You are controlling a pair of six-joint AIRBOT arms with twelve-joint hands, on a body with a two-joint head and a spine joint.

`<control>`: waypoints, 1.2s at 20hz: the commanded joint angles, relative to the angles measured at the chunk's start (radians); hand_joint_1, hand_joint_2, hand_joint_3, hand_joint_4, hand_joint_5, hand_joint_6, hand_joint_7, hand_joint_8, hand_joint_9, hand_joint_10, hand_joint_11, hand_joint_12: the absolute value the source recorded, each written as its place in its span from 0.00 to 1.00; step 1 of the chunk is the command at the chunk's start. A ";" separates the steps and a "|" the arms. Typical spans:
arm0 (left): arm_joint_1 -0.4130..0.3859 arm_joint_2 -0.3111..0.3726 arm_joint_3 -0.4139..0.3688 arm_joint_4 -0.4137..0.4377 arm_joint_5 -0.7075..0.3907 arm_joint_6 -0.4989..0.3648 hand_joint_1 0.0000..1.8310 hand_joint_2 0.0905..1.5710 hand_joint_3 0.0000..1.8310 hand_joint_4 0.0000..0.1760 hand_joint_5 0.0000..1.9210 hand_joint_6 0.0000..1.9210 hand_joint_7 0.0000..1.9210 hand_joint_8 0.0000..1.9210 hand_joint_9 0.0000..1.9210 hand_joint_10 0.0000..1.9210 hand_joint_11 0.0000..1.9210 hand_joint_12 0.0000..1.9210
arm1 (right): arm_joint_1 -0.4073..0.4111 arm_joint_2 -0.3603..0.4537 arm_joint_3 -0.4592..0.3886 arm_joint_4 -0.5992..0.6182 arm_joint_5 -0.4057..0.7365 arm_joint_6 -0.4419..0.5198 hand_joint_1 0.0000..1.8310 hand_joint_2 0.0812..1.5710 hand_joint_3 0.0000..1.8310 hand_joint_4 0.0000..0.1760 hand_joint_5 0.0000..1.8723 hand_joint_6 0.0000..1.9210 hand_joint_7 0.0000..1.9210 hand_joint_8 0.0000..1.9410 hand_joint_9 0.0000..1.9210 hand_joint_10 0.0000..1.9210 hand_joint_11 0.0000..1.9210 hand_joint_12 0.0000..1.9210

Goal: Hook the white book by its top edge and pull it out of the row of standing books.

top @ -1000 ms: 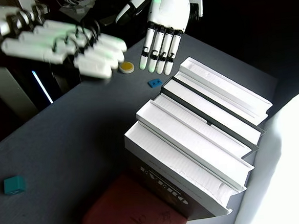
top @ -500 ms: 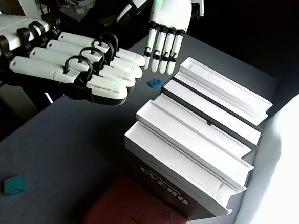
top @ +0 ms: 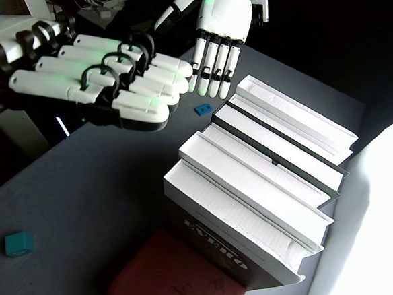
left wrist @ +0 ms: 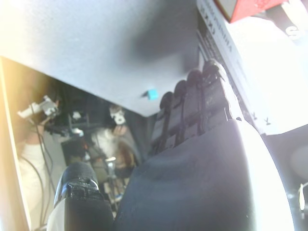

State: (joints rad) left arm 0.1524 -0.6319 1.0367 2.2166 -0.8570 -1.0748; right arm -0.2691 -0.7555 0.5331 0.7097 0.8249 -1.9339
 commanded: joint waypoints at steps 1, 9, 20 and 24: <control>-0.015 -0.001 0.001 -0.057 0.029 -0.002 0.00 0.61 0.00 0.00 0.00 0.00 0.00 0.00 0.00 0.00 0.00 0.00 | 0.004 0.003 0.001 -0.054 0.101 0.004 0.00 0.64 0.00 0.00 0.01 0.00 0.00 0.00 0.00 0.00 0.00 0.00; -0.005 0.000 -0.002 -0.054 0.028 -0.002 0.00 0.62 0.01 0.00 0.00 0.00 0.00 0.00 0.00 0.00 0.00 0.00 | -0.079 -0.072 0.058 -0.113 0.198 -0.003 0.00 0.64 0.00 0.00 0.02 0.00 0.00 0.00 0.00 0.00 0.00 0.00; -0.009 -0.001 -0.003 -0.051 0.031 -0.002 0.00 0.62 0.00 0.00 0.00 0.00 0.00 0.00 0.00 0.00 0.00 0.00 | -0.079 -0.124 0.119 -0.118 0.204 -0.033 0.00 0.64 0.00 0.00 0.00 0.00 0.00 0.00 0.00 0.00 0.00 0.00; -0.009 -0.001 -0.003 -0.051 0.030 -0.002 0.00 0.62 0.00 0.00 0.00 0.00 0.00 0.00 0.00 0.00 0.00 0.00 | -0.049 -0.142 0.141 -0.073 0.175 -0.030 0.00 0.65 0.00 0.00 0.01 0.00 0.00 0.00 0.00 0.00 0.00 0.00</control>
State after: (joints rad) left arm 0.1528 -0.6319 1.0355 2.2208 -0.8566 -1.0752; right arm -0.3321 -0.9039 0.6781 0.6888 0.9192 -1.9682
